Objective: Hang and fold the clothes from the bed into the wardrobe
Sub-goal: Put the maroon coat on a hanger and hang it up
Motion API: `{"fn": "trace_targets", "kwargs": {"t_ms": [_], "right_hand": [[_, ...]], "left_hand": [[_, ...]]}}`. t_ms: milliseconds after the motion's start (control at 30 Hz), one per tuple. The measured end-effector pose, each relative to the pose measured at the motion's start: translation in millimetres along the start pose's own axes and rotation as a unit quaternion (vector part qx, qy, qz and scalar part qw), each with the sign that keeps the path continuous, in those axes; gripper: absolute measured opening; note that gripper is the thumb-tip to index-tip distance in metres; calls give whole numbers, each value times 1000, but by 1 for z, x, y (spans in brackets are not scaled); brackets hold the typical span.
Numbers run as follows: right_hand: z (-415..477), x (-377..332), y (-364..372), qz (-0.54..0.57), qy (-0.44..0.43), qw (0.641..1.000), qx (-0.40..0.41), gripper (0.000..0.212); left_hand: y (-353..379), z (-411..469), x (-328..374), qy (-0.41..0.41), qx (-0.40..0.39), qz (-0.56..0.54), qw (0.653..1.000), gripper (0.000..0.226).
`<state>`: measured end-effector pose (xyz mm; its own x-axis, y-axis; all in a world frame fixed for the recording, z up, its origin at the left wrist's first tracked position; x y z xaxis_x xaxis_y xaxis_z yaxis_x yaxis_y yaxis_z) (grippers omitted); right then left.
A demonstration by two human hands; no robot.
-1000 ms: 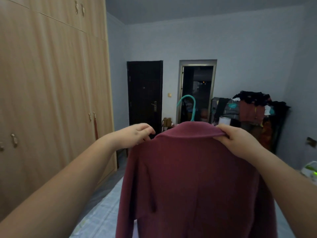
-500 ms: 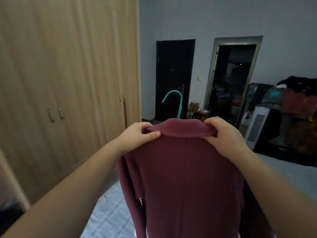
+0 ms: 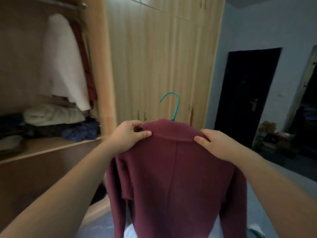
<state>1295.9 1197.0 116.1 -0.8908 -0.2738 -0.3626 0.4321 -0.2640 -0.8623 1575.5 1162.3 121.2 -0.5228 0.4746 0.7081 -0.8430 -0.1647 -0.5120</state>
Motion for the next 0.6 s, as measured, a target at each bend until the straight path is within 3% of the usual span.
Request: {"fn": "trace_targets", "kwargs": {"t_ms": [200, 367, 500, 600], "right_hand": [[69, -200, 51, -65, -189, 966, 166, 32], [97, -301, 68, -63, -279, 917, 280, 26], [130, -361, 101, -48, -294, 910, 287, 31], [164, -393, 122, -4, -291, 913, 287, 32]], "left_hand": [[-171, -26, -72, 48, 74, 174, 981, 25], [-296, -45, -117, 56, 116, 339, 932, 33], [-350, -38, -151, 23, 64, 354, 933, 39], [-382, -32, -172, -17, 85, 306, 948, 40]]}}
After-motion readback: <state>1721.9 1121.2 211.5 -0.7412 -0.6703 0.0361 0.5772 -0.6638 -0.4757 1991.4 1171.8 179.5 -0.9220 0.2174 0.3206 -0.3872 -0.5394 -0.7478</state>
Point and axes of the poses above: each hand's wrist, its own z-axis towards the middle knuckle, its own y-axis out of the palm, x = y × z, the point moved 10 cm from there along z, towards the middle knuckle, and after that the axes turned 6 degrees about x, right-handed, at the moved point
